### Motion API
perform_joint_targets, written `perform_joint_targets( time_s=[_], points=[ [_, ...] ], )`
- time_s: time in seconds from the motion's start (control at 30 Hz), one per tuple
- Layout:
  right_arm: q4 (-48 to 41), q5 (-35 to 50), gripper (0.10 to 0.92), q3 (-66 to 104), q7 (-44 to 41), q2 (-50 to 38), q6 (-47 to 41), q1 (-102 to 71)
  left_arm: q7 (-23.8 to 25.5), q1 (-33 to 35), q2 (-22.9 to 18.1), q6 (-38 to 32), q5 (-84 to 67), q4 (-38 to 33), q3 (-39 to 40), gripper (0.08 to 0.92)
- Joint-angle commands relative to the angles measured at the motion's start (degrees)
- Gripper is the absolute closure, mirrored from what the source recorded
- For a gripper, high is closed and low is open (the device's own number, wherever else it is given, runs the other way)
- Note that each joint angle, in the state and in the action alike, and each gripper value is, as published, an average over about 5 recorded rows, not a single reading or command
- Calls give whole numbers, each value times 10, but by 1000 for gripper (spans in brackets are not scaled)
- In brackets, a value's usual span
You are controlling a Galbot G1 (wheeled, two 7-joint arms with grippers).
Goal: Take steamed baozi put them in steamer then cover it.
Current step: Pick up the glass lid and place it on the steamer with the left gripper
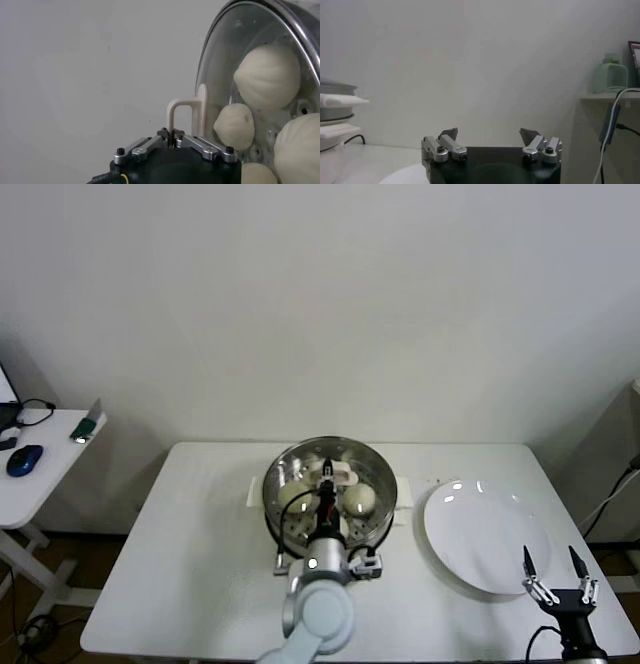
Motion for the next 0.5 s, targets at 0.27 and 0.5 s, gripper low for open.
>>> perform_joint_targets(
  time_s=[0.27, 0.5],
  points=[
    [5, 2, 203, -3, -9, 2, -4, 2, -4, 2, 14, -4, -19, -15, 1, 797],
    [5, 5, 203, -8, -8, 2, -14, 6, 19, 20, 49, -6, -53, -86, 20, 591]
  ],
)
